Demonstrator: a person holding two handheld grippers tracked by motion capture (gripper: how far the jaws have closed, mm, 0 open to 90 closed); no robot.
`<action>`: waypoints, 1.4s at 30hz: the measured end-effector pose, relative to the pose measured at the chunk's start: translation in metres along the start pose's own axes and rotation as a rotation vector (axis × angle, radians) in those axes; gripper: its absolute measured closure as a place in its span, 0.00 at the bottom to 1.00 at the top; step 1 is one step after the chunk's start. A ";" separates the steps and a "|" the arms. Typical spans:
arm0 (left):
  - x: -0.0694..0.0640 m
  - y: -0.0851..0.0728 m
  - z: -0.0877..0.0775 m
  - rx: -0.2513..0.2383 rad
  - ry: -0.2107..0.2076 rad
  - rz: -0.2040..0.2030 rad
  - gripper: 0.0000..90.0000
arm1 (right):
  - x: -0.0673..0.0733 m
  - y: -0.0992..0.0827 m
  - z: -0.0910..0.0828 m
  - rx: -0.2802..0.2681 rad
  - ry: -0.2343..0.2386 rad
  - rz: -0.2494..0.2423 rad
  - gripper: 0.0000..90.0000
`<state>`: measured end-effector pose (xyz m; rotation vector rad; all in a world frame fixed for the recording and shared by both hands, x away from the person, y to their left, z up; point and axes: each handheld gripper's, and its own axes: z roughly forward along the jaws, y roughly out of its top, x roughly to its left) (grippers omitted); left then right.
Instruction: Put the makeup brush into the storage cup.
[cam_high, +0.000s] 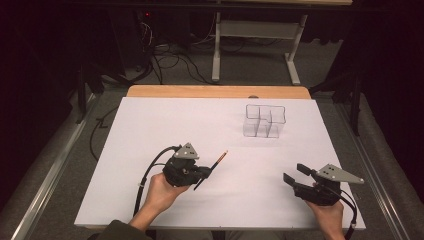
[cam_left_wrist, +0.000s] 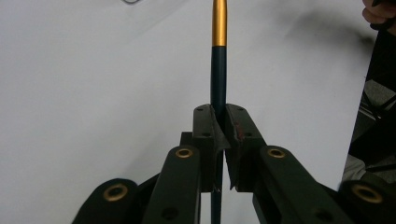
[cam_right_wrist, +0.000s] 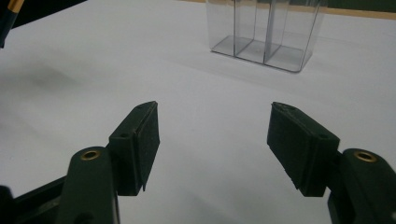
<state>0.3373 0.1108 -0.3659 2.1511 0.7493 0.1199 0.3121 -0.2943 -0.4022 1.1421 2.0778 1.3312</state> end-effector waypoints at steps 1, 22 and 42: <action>0.000 0.000 0.000 -0.002 -0.002 -0.001 0.92 | 0.002 0.001 0.000 -0.006 0.003 0.006 0.40; -0.008 0.006 0.004 -0.018 -0.016 0.023 0.92 | 0.049 0.020 0.029 -0.013 0.134 -0.055 0.47; -0.023 0.009 0.015 -0.014 -0.007 0.081 0.92 | 0.076 0.033 0.048 0.033 0.367 -0.062 0.48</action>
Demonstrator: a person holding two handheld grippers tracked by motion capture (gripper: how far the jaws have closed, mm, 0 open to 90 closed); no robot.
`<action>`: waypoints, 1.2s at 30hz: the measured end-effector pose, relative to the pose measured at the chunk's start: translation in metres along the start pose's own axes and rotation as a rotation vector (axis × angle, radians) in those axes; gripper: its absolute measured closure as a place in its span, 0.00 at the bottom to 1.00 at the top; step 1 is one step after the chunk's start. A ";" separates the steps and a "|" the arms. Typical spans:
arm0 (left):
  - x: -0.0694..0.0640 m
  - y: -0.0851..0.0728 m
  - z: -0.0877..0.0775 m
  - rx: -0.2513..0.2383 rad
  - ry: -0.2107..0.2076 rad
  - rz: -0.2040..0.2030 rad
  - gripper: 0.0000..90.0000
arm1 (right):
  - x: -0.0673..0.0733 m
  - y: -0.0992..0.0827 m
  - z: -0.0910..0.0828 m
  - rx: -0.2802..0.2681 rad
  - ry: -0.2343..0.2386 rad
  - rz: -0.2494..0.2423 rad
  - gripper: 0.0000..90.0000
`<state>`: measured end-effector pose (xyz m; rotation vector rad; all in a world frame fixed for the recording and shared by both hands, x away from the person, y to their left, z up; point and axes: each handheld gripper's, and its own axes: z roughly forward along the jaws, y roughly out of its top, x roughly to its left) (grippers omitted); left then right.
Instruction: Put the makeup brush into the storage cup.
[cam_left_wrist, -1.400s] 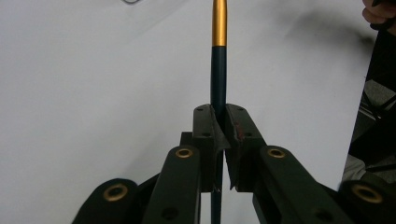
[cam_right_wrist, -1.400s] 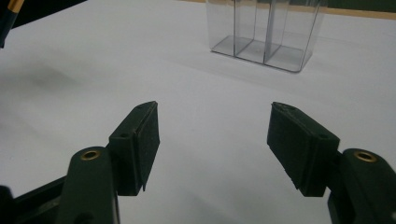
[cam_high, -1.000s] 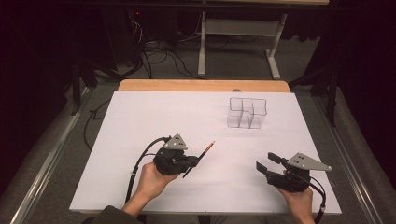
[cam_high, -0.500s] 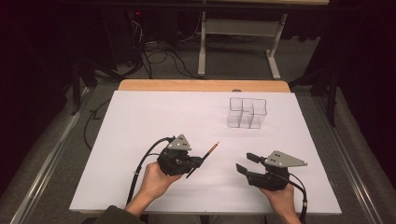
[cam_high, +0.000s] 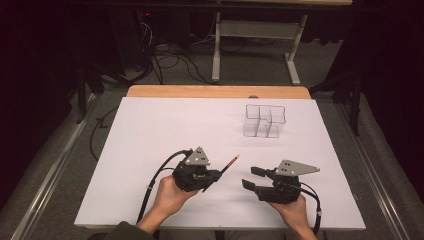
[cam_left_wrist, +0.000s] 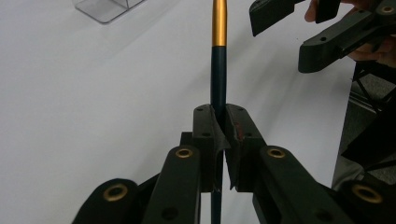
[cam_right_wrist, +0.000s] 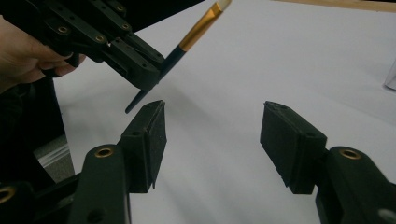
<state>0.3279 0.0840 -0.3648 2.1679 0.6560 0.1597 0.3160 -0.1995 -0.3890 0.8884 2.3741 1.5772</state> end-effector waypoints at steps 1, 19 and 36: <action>0.000 0.000 0.001 0.001 -0.002 0.005 0.92 | 0.000 0.000 0.000 -0.002 0.001 0.003 0.48; -0.009 0.002 0.004 -0.030 0.005 0.032 0.92 | -0.005 0.005 0.002 -0.068 0.088 0.094 0.51; -0.016 0.004 0.002 -0.057 -0.013 0.080 0.92 | -0.005 0.012 0.009 -0.129 0.165 0.143 0.64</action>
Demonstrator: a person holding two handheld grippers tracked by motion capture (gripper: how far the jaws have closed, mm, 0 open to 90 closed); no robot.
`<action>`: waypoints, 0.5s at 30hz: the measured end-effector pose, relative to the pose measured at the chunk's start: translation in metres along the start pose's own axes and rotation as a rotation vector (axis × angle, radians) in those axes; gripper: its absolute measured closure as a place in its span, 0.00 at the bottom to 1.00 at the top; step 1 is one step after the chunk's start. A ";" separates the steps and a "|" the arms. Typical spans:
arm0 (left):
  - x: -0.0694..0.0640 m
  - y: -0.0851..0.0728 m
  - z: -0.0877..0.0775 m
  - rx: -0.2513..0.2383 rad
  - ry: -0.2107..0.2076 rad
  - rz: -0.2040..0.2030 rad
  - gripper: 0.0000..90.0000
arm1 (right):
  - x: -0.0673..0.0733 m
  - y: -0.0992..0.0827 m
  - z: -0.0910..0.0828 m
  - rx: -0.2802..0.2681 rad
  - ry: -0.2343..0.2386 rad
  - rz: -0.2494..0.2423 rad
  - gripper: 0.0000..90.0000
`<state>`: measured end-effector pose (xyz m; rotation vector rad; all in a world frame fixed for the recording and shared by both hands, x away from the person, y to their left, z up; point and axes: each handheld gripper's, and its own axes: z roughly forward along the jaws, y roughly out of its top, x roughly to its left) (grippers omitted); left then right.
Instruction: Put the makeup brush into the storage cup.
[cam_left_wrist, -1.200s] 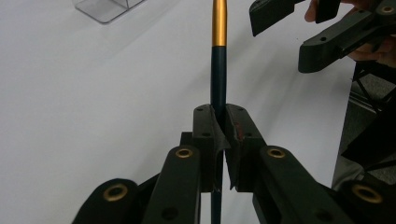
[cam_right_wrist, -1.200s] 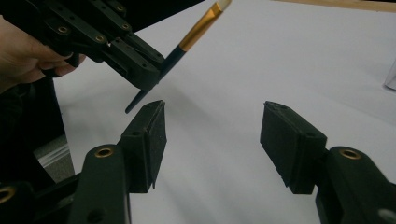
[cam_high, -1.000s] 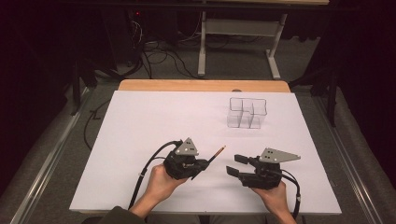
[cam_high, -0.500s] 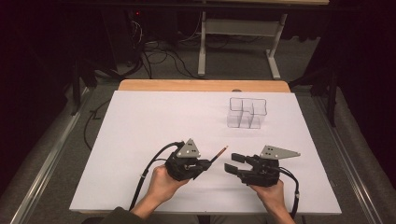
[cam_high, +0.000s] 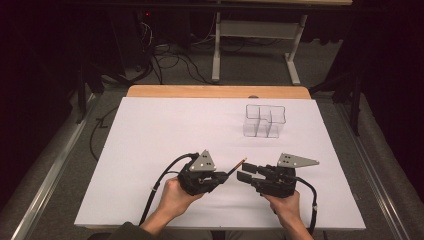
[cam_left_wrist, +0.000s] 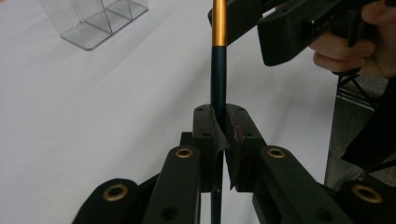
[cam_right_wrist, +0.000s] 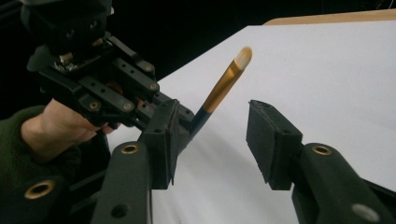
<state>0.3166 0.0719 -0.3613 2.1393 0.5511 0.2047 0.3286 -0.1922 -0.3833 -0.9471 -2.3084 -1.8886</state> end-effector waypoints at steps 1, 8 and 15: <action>-0.001 0.000 0.000 0.001 -0.001 0.005 0.92 | 0.000 0.000 0.000 -0.006 0.006 0.005 0.65; -0.005 0.001 0.001 -0.009 -0.007 0.030 0.92 | 0.000 0.001 0.001 -0.013 0.039 0.016 0.72; -0.005 0.001 0.000 -0.024 -0.007 0.036 0.92 | -0.001 0.000 0.006 -0.011 0.074 0.040 0.78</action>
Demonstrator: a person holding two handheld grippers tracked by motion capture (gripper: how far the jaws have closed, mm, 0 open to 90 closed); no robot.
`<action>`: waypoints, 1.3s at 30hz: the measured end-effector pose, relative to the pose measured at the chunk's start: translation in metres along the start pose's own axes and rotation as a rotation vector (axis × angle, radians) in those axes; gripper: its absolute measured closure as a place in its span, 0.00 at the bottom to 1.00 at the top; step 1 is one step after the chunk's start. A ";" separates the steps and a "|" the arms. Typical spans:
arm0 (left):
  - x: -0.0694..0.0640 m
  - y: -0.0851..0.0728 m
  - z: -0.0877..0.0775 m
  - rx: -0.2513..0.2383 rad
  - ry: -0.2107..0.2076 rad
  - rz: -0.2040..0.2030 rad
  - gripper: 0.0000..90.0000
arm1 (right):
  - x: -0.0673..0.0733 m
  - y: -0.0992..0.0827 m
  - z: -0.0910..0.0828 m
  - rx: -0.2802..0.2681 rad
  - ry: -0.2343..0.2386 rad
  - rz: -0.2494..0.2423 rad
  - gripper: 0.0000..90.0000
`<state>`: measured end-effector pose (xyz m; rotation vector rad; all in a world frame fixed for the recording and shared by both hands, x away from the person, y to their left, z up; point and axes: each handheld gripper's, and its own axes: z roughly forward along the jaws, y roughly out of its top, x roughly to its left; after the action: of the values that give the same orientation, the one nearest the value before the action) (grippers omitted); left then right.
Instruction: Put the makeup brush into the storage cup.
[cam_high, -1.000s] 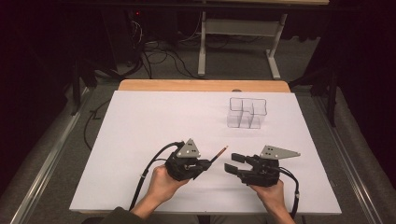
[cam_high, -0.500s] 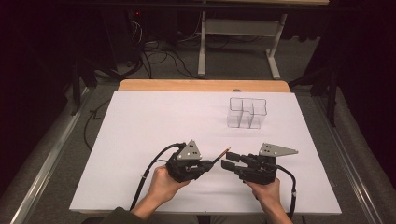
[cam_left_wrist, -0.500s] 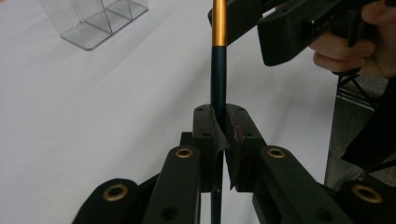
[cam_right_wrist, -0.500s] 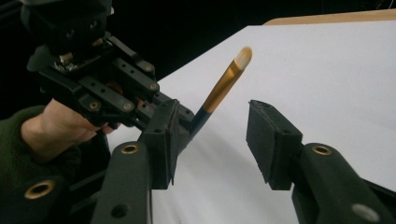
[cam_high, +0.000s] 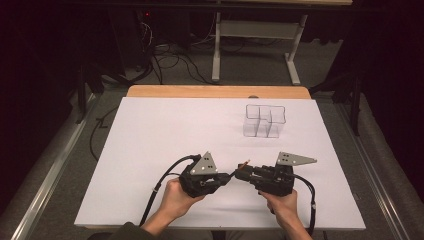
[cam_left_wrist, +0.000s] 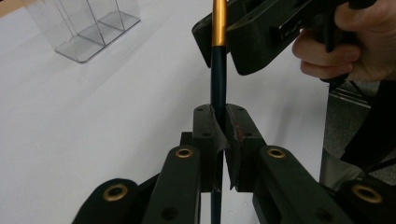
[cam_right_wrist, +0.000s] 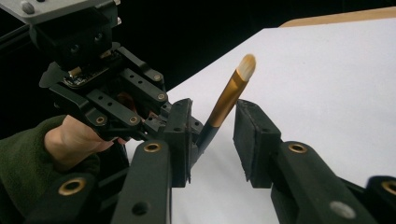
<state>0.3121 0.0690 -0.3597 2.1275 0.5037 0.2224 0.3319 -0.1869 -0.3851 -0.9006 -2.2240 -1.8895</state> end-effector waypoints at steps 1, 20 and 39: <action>0.000 0.000 0.000 0.000 -0.001 0.000 0.92 | 0.000 0.000 0.001 -0.001 0.003 0.002 0.79; -0.001 0.000 0.000 -0.011 0.004 0.006 0.92 | 0.000 -0.001 0.004 -0.022 0.016 0.013 0.85; -0.001 0.000 0.001 -0.019 -0.017 -0.003 0.92 | 0.002 -0.002 0.004 -0.030 0.027 0.006 0.95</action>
<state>0.3113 0.0677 -0.3604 2.1087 0.4933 0.2064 0.3309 -0.1829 -0.3866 -0.8800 -2.1809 -1.9257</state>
